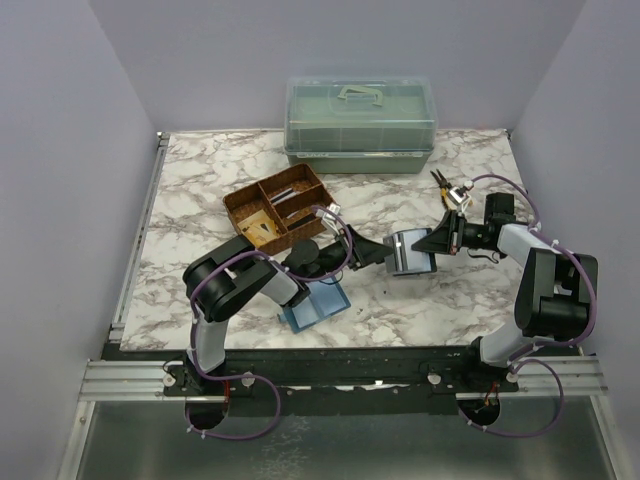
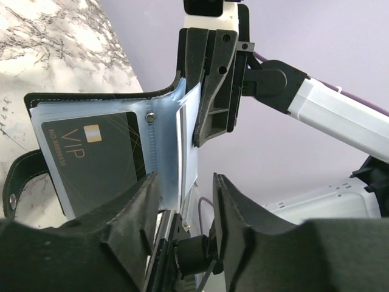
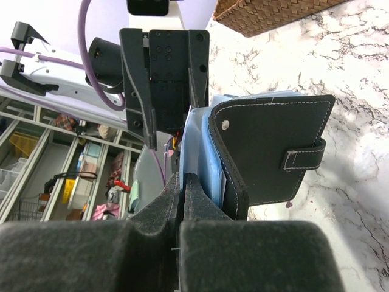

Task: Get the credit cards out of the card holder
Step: Remove the credit card from the card holder.

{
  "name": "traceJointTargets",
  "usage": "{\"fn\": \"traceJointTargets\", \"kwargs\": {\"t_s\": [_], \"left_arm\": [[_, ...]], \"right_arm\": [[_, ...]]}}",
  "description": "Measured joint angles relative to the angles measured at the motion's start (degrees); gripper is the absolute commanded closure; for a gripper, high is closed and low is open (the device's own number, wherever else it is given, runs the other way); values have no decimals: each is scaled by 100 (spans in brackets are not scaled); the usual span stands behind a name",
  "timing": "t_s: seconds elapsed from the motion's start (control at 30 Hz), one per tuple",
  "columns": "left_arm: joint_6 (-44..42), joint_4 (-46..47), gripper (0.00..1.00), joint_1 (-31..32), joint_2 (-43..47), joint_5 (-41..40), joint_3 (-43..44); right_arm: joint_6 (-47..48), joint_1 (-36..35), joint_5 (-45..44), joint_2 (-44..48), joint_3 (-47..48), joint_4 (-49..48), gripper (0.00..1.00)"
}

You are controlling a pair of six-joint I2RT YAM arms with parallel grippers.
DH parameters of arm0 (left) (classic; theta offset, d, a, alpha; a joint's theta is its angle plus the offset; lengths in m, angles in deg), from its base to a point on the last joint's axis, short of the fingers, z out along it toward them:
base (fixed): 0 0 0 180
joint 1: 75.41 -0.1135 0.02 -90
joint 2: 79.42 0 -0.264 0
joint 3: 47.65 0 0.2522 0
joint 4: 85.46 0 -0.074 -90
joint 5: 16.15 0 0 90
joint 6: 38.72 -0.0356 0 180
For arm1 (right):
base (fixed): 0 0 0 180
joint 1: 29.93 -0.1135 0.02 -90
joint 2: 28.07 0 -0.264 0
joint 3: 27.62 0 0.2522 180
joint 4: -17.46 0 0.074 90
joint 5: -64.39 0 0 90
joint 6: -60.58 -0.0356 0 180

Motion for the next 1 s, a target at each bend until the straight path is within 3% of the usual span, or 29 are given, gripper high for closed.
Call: {"fn": "traceJointTargets", "kwargs": {"t_s": [0.73, 0.8, 0.83, 0.87, 1.0], "left_arm": [[105, -15, 48, 26, -378, 149, 538], [144, -15, 36, 33, -455, 195, 616], [162, -17, 8, 39, -494, 216, 671], [170, -22, 2, 44, -518, 225, 715], [267, 31, 8, 55, -531, 284, 824]], "right_arm": [[0, 0, 0, 0, 0, -2, 100], [0, 0, -2, 0, 0, -2, 100], [0, 0, -2, 0, 0, -2, 100], [2, 0, -4, 0, 0, -4, 100], [7, 0, -63, -2, 0, -28, 100]]}}
